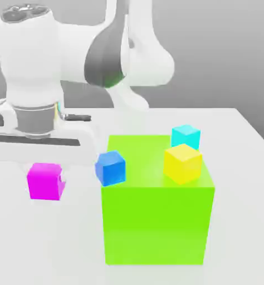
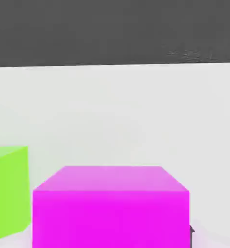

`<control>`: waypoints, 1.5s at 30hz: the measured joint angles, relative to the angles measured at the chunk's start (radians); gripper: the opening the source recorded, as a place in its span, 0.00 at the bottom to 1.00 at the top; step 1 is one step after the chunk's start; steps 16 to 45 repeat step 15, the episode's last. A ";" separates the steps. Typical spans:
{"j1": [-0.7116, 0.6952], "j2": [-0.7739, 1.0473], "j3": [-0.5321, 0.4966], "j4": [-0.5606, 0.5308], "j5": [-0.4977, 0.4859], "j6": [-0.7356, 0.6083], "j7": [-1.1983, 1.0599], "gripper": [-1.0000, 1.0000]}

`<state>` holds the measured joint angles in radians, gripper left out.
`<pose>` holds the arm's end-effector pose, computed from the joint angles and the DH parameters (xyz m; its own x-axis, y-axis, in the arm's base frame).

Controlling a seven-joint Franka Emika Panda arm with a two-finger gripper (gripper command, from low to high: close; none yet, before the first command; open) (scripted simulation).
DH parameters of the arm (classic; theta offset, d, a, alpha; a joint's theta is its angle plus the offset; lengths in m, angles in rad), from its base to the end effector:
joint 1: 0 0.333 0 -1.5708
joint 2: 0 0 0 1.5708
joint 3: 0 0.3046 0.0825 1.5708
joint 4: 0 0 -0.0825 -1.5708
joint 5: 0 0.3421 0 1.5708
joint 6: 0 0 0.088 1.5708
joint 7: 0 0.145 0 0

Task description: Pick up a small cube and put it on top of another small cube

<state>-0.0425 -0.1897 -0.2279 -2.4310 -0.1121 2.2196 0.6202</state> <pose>0.4109 -0.1202 0.3508 0.6844 -0.7291 0.0045 -0.7283 -0.6833 0.0520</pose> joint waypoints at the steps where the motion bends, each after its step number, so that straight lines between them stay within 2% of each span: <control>1: 0.010 -0.029 0.018 0.006 0.006 -0.034 0.021 0.00; 7: 0.063 -0.206 0.117 0.020 0.048 -0.214 0.140 0.00; 11: 0.061 -0.188 0.114 -0.067 0.068 -0.099 0.141 0.00; 12: 0.059 -0.174 0.114 -0.091 0.070 -0.061 0.140 1.00; 45: 0.059 -0.174 0.114 -0.091 0.070 -0.061 0.140 1.00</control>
